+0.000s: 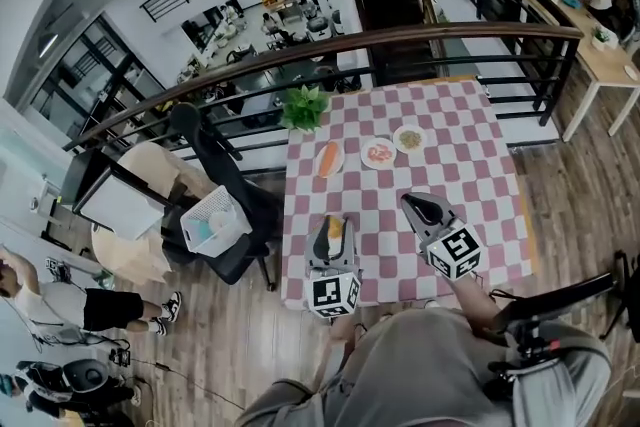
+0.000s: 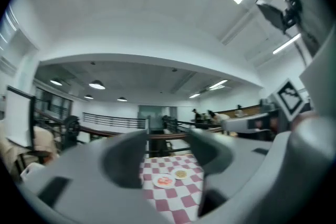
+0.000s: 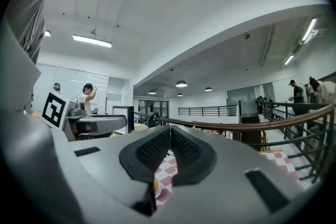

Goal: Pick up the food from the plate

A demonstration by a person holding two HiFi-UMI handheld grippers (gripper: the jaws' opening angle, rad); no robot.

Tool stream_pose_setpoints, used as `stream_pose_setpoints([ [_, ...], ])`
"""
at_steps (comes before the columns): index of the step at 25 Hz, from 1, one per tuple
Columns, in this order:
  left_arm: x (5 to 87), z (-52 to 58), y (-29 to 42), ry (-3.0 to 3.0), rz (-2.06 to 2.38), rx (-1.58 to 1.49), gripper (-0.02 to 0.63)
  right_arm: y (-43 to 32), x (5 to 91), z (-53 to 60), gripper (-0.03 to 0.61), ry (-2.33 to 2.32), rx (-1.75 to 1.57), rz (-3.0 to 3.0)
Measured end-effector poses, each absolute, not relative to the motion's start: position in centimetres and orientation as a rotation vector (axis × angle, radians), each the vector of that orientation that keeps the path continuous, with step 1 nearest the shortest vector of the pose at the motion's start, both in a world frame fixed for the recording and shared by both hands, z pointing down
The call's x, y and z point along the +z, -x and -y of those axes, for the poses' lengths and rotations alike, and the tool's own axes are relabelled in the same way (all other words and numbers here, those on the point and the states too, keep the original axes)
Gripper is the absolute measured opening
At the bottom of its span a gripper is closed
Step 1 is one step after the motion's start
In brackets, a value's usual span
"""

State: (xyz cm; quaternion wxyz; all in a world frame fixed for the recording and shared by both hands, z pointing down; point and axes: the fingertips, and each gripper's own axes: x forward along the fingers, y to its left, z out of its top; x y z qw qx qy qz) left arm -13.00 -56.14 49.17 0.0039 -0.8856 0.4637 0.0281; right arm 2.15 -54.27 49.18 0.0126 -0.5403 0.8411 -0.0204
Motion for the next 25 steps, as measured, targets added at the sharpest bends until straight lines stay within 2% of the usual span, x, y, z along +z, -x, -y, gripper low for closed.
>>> stream_pose_setpoints([
  [1,49.2,56.6,13.6,2.746,-1.52,0.103,0.375,-2.1,49.2,54.3,0.015,1.679,-0.067,-2.625],
  [2,49.1,56.8,14.0,2.738,-1.556,0.126,0.445,-1.9,49.3,54.2,0.015,1.673,-0.072,-2.629],
  [13,52.1,57.7,14.7,2.801,-1.576,-0.024,0.456,-2.0,50.0,53.3,0.015,1.663,-0.085,-2.663],
  [25,65.8,64.4,19.1,2.972,-1.827,-0.742,0.454,-3.0,49.7,51.7,0.015,1.708,-0.092,-2.63],
])
